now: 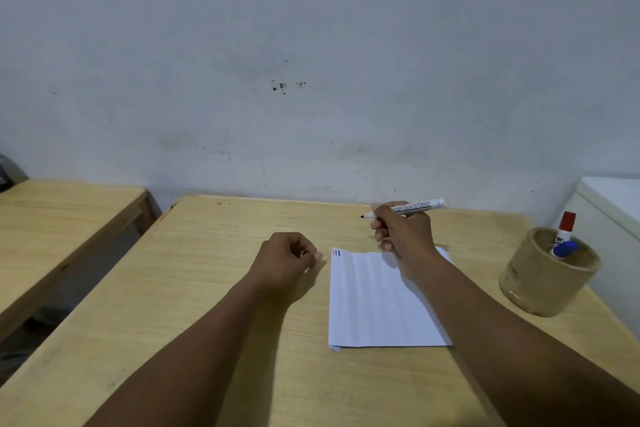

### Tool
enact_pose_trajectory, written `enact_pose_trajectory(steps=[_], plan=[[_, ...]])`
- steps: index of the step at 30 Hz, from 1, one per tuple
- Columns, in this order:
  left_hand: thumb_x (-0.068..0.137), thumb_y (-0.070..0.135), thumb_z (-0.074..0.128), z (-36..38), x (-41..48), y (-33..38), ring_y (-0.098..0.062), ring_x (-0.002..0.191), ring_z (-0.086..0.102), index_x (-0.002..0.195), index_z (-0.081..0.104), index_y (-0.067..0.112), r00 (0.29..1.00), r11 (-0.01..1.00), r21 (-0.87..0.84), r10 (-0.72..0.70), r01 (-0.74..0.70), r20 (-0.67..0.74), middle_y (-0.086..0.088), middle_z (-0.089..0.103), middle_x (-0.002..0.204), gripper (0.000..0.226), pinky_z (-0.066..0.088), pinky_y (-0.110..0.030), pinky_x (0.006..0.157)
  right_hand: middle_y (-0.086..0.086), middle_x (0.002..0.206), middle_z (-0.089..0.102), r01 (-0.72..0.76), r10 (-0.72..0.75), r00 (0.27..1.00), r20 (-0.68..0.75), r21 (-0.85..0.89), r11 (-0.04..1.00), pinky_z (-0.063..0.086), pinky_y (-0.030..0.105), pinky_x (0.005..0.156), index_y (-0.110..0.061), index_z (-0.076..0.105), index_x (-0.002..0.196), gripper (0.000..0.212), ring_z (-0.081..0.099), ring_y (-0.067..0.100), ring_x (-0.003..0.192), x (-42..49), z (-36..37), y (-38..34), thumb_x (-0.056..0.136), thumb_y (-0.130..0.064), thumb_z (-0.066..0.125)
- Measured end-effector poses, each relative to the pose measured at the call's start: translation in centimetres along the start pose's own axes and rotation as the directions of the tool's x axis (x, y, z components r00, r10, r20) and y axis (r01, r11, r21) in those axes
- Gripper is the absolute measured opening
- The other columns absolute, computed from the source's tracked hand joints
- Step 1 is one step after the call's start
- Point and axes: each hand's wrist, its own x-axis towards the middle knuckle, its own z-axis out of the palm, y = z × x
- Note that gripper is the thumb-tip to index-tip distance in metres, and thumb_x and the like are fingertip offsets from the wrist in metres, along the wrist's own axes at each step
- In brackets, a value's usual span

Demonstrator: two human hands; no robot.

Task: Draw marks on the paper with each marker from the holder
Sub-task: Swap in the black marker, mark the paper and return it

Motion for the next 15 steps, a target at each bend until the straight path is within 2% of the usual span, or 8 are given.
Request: enact_pose_trajectory(steps=[3, 5, 7, 10, 15], plan=[[0.084, 0.018, 0.083, -1.1, 0.5, 2.0, -0.007, 0.057, 0.062, 0.080, 0.075, 0.009, 1.000, 0.978, -0.209, -0.003, -0.003, -0.030, -0.003, 0.073, 0.071, 0.012, 0.048, -0.020, 0.059, 0.010, 0.069, 0.065, -0.012, 0.010, 0.995, 0.096, 0.022, 1.000, 0.039, 0.020, 0.039, -0.011, 0.066, 0.090, 0.009, 0.059, 0.012, 0.044, -0.6, -1.0, -2.7, 0.090, -0.010, 0.075], [0.084, 0.017, 0.084, -1.7, 0.7, 4.5, -0.014, 0.062, 0.064, 0.089, 0.074, 0.009, 0.999, 0.920, -0.390, -0.032, 0.021, -0.021, -0.003, 0.075, 0.077, 0.014, 0.047, -0.018, 0.058, 0.010, 0.071, 0.068, -0.080, 0.065, 0.986, 0.156, 0.095, 0.992, 0.044, 0.022, 0.044, -0.010, 0.067, 0.090, 0.004, 0.065, 0.016, 0.052, -1.4, -2.0, -4.5, 0.092, -0.012, 0.070], [0.082, 0.021, 0.085, -1.5, 0.8, 7.4, -0.018, 0.071, 0.071, 0.097, 0.074, 0.010, 0.999, 0.854, -0.519, -0.038, 0.035, 0.006, -0.002, 0.079, 0.085, 0.021, 0.048, -0.025, 0.066, 0.010, 0.073, 0.070, -0.138, 0.105, 0.978, 0.179, 0.181, 0.974, 0.044, 0.022, 0.046, -0.009, 0.068, 0.087, 0.009, 0.067, 0.018, 0.055, -2.3, -3.1, -6.1, 0.091, -0.014, 0.063], [0.082, 0.028, 0.085, -0.1, 0.6, 11.0, -0.020, 0.082, 0.074, 0.098, 0.077, 0.013, 0.999, 0.779, -0.626, -0.014, 0.040, 0.047, 0.000, 0.083, 0.095, 0.023, 0.048, -0.030, 0.075, 0.011, 0.074, 0.069, -0.145, 0.102, 0.981, 0.164, 0.278, 0.950, 0.043, 0.021, 0.043, -0.008, 0.066, 0.084, 0.014, 0.065, 0.016, 0.050, -3.6, -4.9, -8.0, 0.092, -0.016, 0.058], [0.081, 0.038, 0.084, 3.3, -0.1, 15.6, -0.016, 0.079, 0.072, 0.096, 0.079, 0.017, 0.994, 0.720, -0.689, -0.008, 0.080, 0.108, 0.005, 0.082, 0.094, 0.026, 0.044, -0.031, 0.076, 0.009, 0.066, 0.069, -0.066, 0.032, 0.994, 0.108, 0.330, 0.942, 0.042, 0.019, 0.040, -0.006, 0.067, 0.087, 0.014, 0.064, 0.013, 0.045, -5.1, -7.9, -9.9, 0.093, -0.017, 0.063]])
